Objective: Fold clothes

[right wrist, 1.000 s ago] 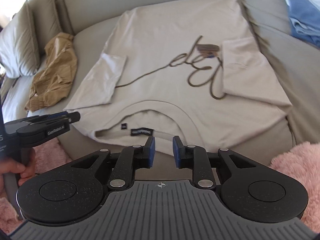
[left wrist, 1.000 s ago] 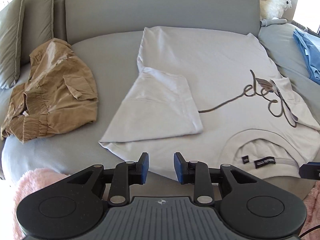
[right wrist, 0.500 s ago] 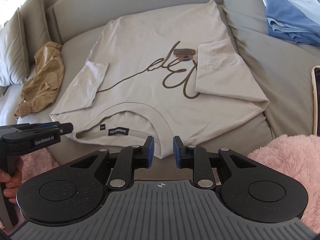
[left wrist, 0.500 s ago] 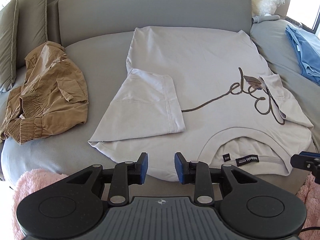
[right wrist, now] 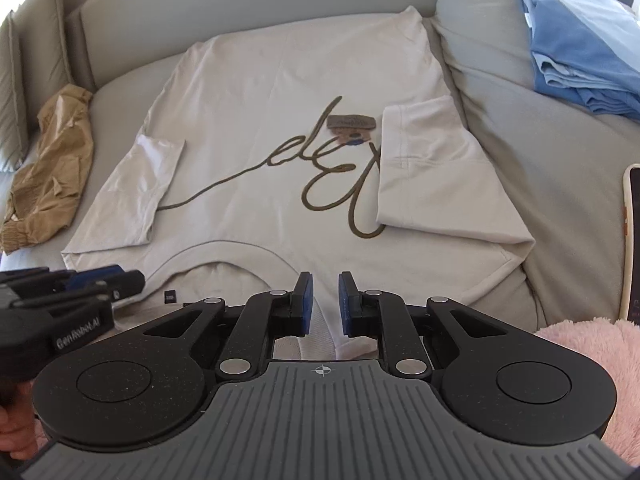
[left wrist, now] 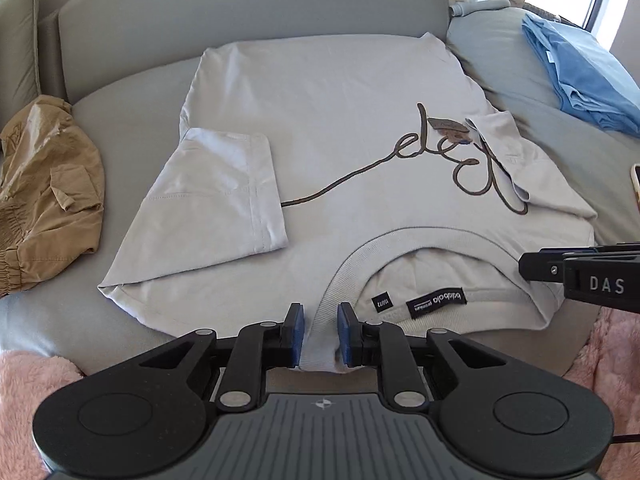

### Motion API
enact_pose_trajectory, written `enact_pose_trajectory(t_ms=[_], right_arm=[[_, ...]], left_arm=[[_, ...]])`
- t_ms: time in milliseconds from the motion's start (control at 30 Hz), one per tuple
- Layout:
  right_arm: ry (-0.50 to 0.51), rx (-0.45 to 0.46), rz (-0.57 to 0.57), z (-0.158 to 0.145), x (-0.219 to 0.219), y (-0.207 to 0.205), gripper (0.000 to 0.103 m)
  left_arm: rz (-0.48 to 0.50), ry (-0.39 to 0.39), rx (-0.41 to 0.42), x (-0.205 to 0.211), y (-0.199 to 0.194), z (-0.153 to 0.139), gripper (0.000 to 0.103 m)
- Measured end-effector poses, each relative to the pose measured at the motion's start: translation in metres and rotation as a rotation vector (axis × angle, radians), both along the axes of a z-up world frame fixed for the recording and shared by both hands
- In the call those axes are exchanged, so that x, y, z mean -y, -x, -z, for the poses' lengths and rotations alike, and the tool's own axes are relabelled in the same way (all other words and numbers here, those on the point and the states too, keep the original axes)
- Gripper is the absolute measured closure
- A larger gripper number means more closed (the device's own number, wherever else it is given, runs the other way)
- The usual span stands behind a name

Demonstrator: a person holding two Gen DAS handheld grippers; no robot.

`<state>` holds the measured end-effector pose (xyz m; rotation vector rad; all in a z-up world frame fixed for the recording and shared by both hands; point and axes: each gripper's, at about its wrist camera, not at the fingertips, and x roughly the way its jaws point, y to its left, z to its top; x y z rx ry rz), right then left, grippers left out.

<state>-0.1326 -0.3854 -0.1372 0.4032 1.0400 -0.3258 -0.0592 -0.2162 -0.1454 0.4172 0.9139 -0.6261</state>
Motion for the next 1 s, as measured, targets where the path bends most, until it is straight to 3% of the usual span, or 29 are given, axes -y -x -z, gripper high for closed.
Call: enact_pose_trajectory(t_ms=[67,233,500,633,733,833,1000], right_arm=[[0.021,0.037,-0.003,0.008,-0.005,0.008,0.085],[0.061,0.004,-0.030,0.004,-0.015,0.009,0.085],[0.010,-0.014,0.003,0.001,-0.014,0.018,0.085],[-0.049,-0.047,0.017,-0.010,-0.011,0.027,0.080],[-0.057,0.009,0.026,-0.021,-0.009,0.041,0.080],[-0.004,0.019,0.013,-0.028,-0.010,0.041,0.079],[-0.033,0.027,0.026,-0.030,-0.006,0.039,0.079]], left_arm=[[0.033,-0.023,0.029,0.000,0.006,0.000,0.086],[-0.014,0.005,-0.046,-0.005,-0.006,-0.002,0.086],[-0.002,-0.024,-0.062,-0.005,-0.001,-0.006,0.085],[0.023,-0.067,-0.069,-0.011,0.003,-0.019,0.075],[0.004,-0.062,-0.037,-0.013,0.002,-0.027,0.075],[-0.021,-0.045,-0.045,-0.009,0.000,-0.034,0.074],[-0.018,-0.036,-0.051,-0.005,0.003,-0.038,0.072]])
